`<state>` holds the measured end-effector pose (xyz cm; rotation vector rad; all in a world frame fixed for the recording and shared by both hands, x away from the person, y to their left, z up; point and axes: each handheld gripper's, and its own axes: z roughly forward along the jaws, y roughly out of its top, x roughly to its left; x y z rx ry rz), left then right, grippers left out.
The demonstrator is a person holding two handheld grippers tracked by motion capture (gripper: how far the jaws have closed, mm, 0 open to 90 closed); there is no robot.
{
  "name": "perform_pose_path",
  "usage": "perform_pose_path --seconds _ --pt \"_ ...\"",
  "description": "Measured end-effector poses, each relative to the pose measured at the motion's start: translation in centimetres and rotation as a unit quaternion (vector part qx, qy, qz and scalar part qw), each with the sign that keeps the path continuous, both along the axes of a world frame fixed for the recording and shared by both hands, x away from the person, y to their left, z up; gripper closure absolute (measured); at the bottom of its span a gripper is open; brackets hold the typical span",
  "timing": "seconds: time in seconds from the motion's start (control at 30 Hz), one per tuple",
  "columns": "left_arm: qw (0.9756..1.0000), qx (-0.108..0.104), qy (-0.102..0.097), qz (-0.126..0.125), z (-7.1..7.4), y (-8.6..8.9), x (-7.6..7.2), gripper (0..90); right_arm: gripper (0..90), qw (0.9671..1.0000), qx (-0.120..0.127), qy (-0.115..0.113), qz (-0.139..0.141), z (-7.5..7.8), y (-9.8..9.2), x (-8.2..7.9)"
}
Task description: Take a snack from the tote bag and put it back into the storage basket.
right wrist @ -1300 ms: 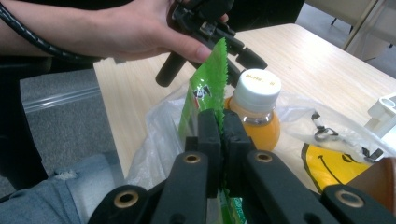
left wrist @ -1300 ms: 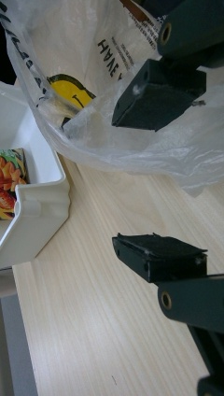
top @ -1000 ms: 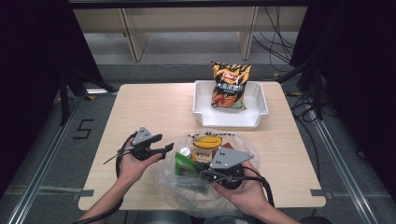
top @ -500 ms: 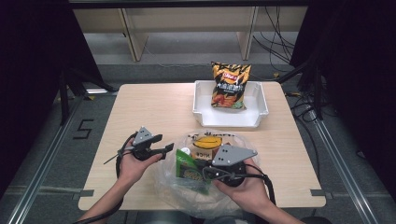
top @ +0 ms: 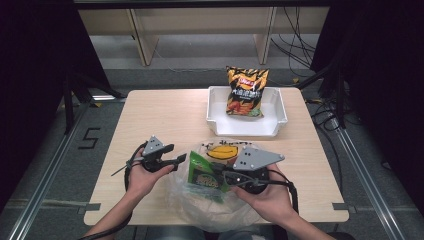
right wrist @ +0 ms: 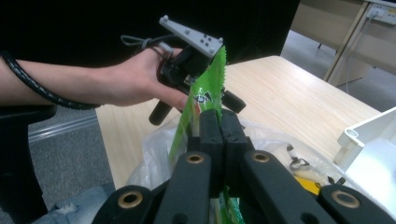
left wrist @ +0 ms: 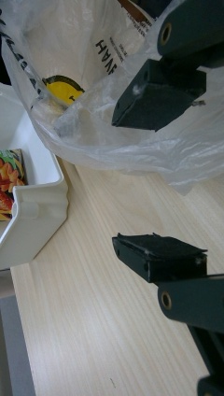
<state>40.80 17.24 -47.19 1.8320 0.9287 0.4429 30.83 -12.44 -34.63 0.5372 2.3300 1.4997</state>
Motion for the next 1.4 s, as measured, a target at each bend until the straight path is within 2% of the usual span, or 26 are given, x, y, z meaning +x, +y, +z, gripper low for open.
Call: perform_pose_path --seconds 0.03,0.07,0.1,0.13,0.17,0.2,0.23,0.27,0.33,0.4,0.43,0.5,0.63,0.67,0.73,0.77,0.83,0.87,0.93,0.97,1.13,1.2,1.27,1.3,1.37,1.4 --pt "1.0000 0.000 0.000 0.000 0.0 0.0 0.0 35.5 90.0 0.9999 0.009 0.003 -0.007 0.0 0.1 -0.1" --pt "1.0000 0.000 0.000 0.000 0.0 0.0 0.0 35.5 90.0 1.0000 0.003 -0.006 -0.002 0.2 0.0 0.1" --pt "1.0000 0.000 0.000 0.000 0.0 0.0 0.0 35.5 90.0 1.0000 0.006 0.000 -0.002 0.2 0.0 0.0" --pt "1.0000 0.000 0.000 0.000 0.0 0.0 0.0 35.5 90.0 1.0000 0.008 -0.006 -0.001 0.3 0.0 0.1" --pt "1.0000 0.000 0.000 0.000 0.0 0.0 0.0 35.5 90.0 0.9999 0.009 0.010 -0.005 0.5 -0.1 -0.1" --pt "1.0000 0.000 0.000 0.000 0.0 0.0 0.0 35.5 90.0 0.9999 0.013 -0.010 -0.003 0.5 0.0 0.1" --pt "1.0000 0.000 0.000 0.000 0.0 0.0 0.0 35.5 90.0 1.0000 0.009 -0.001 -0.001 0.7 -0.1 0.1" --pt "1.0000 0.000 0.000 0.000 0.0 0.0 0.0 35.5 90.0 0.9998 0.017 -0.004 -0.007 0.7 -0.1 0.1" --pt "1.0000 0.000 0.000 0.000 0.0 0.0 0.0 35.5 90.0 0.9999 0.015 -0.001 -0.004 0.9 -0.2 0.1" --pt "1.0000 0.001 0.000 0.000 0.0 0.0 0.0 35.5 90.0 0.9997 0.019 -0.017 -0.001 1.2 -0.3 0.3" --pt "1.0000 0.001 0.000 0.000 0.0 0.0 0.0 35.5 90.0 0.9997 0.022 -0.010 -0.004 1.3 -0.4 0.2" --pt "1.0000 0.002 0.000 0.002 0.0 -0.1 -0.1 35.5 90.0 0.9994 0.025 -0.020 -0.010 1.7 -0.5 0.2" --pt "1.0000 0.001 0.001 0.002 0.0 -0.1 0.0 35.5 90.0 0.9993 0.029 -0.023 -0.008 2.3 -0.7 0.4" --pt "1.0000 0.001 0.001 0.001 0.0 -0.1 0.0 35.5 90.0 0.9993 0.031 -0.017 -0.010 2.3 -0.7 0.3" --pt "1.0000 0.001 0.001 0.001 0.0 -0.1 0.0 35.5 90.0 0.9992 0.029 -0.025 -0.009 2.5 -0.8 0.5" --pt "1.0000 0.001 0.001 0.002 0.0 -0.1 0.0 35.5 90.0 0.9991 0.038 -0.016 -0.007 2.5 -0.7 0.5" --pt "1.0000 0.001 0.001 0.002 0.0 -0.1 0.0 35.5 90.0 0.9990 0.039 -0.016 -0.012 2.7 -0.8 0.5" --pt "1.0000 0.001 0.001 0.002 0.0 -0.1 0.0 35.5 90.0 0.9990 0.035 -0.024 -0.009 2.8 -1.0 0.7" --pt "1.0000 0.003 -0.001 0.000 0.0 -0.1 0.0 35.5 90.0 0.9990 0.041 -0.016 -0.012 3.1 -1.1 0.5" --pt "1.0000 0.003 -0.001 0.000 0.0 -0.1 0.0 35.5 90.0 0.9988 0.040 -0.027 -0.008 3.3 -1.2 0.6" --pt "1.0000 0.002 -0.001 -0.001 0.0 -0.1 0.0 35.5 90.0 0.9981 0.046 -0.036 -0.020 4.4 -1.7 0.6" --pt "1.0000 0.002 -0.001 -0.001 -0.1 -0.2 0.0 35.5 90.0 0.9972 0.050 -0.048 -0.025 4.7 -1.9 0.7" --pt "1.0000 0.002 -0.001 -0.002 -0.1 -0.2 0.0 35.5 90.0 0.9973 0.051 -0.047 -0.025 5.1 -2.2 0.8" --pt "1.0000 0.002 -0.001 -0.002 -0.1 -0.2 0.0 35.5 90.0 0.9974 0.054 -0.039 -0.027 5.2 -2.2 0.7" --pt "1.0000 0.002 0.000 -0.002 -0.1 -0.2 0.0 35.5 90.0 0.9966 0.050 -0.060 -0.028 5.4 -2.5 1.0" --pt "1.0000 0.002 0.001 -0.003 -0.1 -0.2 0.0 35.5 90.0 0.9969 0.056 -0.047 -0.028 5.4 -2.4 0.9"
